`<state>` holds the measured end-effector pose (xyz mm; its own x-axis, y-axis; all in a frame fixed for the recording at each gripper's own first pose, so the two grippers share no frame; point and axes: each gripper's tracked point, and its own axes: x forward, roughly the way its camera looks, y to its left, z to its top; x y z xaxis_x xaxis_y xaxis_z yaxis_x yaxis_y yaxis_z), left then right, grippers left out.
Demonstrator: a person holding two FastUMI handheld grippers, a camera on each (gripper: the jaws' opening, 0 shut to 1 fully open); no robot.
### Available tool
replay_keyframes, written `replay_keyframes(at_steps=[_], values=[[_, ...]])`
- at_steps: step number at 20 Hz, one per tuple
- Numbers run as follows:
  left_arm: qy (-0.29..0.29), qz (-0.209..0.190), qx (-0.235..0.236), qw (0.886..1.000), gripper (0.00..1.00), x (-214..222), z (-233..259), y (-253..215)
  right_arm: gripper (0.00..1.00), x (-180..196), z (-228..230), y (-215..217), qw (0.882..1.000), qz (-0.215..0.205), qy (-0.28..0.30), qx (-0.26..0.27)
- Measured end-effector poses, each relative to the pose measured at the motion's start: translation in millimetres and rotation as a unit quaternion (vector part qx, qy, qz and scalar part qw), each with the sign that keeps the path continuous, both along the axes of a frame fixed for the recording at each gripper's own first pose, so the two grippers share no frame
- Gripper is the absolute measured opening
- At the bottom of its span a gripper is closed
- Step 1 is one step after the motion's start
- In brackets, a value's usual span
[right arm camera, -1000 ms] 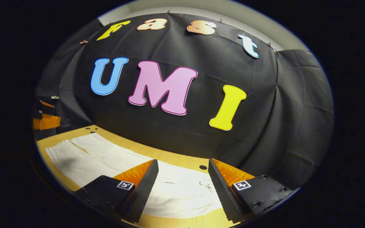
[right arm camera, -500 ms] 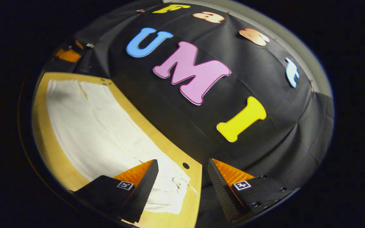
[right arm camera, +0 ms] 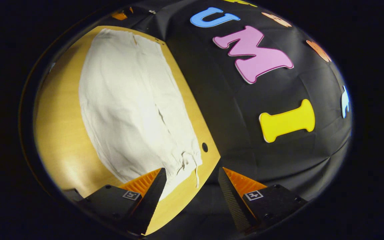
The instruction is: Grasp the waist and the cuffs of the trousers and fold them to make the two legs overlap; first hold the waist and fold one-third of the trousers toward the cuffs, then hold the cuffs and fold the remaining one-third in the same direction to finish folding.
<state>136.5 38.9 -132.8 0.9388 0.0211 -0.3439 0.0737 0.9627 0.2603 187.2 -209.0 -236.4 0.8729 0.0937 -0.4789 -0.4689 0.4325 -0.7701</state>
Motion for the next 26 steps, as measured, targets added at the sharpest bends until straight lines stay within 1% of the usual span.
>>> replay_keyframes(at_steps=[2, 5, 7, 9, 12, 13, 14, 15, 18, 21, 22, 23, 24, 25, 26], values=[[0.018, 0.021, -0.007, 1.0, 0.99, -3.5, -21.0, 11.0, 0.96, 2.4, -21.1, -12.4, 0.999, 0.008, 0.021, -0.028], [0.054, 0.057, -0.013, 0.997, 0.99, -11.1, -47.4, 31.0, 0.97, 1.6, -53.7, -22.7, 0.997, 0.021, 0.059, -0.05], [0.071, 0.074, -0.002, 0.995, 0.99, -18.2, -58.6, 46.2, 0.96, -2.2, -72.5, -25.4, 0.993, 0.044, 0.078, -0.074], [0.085, 0.079, 0.017, 0.993, 0.99, -27.8, -66.9, 61.2, 0.96, -7.1, -88.1, -26.4, 0.989, 0.064, 0.096, -0.088], [0.114, 0.083, 0.048, 0.989, 0.99, -39.2, -83.0, 85.5, 0.96, -8.6, -111.7, -32.9, 0.984, 0.074, 0.124, -0.106], [0.123, 0.084, 0.05, 0.988, 0.98, -42.9, -86.6, 90.9, 0.96, -8.2, -117.2, -34.4, 0.982, 0.076, 0.131, -0.113], [0.132, 0.082, 0.052, 0.987, 0.98, -45.3, -90.4, 93.3, 0.97, -3.6, -117.8, -34.7, 0.981, 0.085, 0.122, -0.123], [0.137, 0.079, 0.058, 0.986, 0.98, -48.0, -92.2, 96.8, 0.94, 0.8, -116.7, -34.3, 0.981, 0.089, 0.116, -0.129], [0.148, 0.071, 0.08, 0.983, 0.98, -51.7, -97.4, 110.3, 0.94, 7.4, -119.9, -30.2, 0.979, 0.096, 0.101, -0.146], [0.16, 0.064, 0.121, 0.978, 0.98, -49.4, -102.7, 131.0, 0.92, 20.0, -119.5, -24.2, 0.976, 0.105, 0.084, -0.173], [0.164, 0.057, 0.138, 0.975, 0.98, -47.3, -104.2, 138.0, 0.87, 21.0, -123.6, -24.2, 0.975, 0.103, 0.089, -0.173], [0.17, 0.045, 0.158, 0.972, 0.98, -45.0, -105.5, 144.3, 0.87, 19.3, -126.7, -24.3, 0.975, 0.1, 0.096, -0.173], [0.175, 0.033, 0.18, 0.967, 0.98, -43.8, -107.1, 151.0, 0.8, 18.8, -128.1, -23.1, 0.975, 0.1, 0.101, -0.172], [0.178, 0.019, 0.205, 0.962, 0.98, -43.7, -106.0, 156.1, 0.65, 16.2, -129.3, -22.5, 0.974, 0.1, 0.108, -0.171], [0.18, 0.004, 0.228, 0.957, 0.98, -43.1, -103.5, 160.7, 0.69, 17.5, -132.9, -25.0, 0.974, 0.099, 0.115, -0.17]])
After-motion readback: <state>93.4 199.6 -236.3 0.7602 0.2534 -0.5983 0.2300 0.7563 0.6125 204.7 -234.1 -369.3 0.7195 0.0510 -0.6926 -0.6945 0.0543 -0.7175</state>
